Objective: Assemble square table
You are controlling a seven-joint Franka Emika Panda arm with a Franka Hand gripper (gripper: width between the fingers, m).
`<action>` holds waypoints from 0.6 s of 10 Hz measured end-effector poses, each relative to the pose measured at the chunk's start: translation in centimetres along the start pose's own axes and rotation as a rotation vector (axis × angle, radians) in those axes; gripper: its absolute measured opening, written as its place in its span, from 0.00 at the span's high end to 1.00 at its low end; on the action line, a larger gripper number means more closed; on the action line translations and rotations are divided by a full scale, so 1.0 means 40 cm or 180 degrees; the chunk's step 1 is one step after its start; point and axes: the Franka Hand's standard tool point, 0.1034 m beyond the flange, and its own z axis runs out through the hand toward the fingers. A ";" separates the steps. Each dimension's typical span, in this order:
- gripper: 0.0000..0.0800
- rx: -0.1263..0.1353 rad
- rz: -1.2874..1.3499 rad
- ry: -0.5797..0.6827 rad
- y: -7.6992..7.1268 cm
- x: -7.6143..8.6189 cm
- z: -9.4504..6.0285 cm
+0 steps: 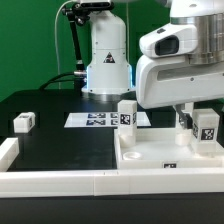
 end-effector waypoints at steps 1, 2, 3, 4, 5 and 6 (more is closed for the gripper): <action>0.64 0.0000 0.0002 0.0000 0.001 0.000 0.000; 0.64 0.0002 0.0016 0.0000 0.001 0.000 0.000; 0.64 0.0001 0.0067 0.0000 0.001 0.000 0.000; 0.64 0.0001 0.0109 0.0000 0.002 0.000 0.000; 0.64 0.0004 0.0286 0.0004 0.002 0.000 0.000; 0.64 -0.0004 0.0756 0.0039 0.004 -0.001 0.000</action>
Offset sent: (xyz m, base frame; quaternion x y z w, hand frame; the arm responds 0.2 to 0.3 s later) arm 0.0000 0.0000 0.0000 0.0000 0.0000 0.0000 1.0000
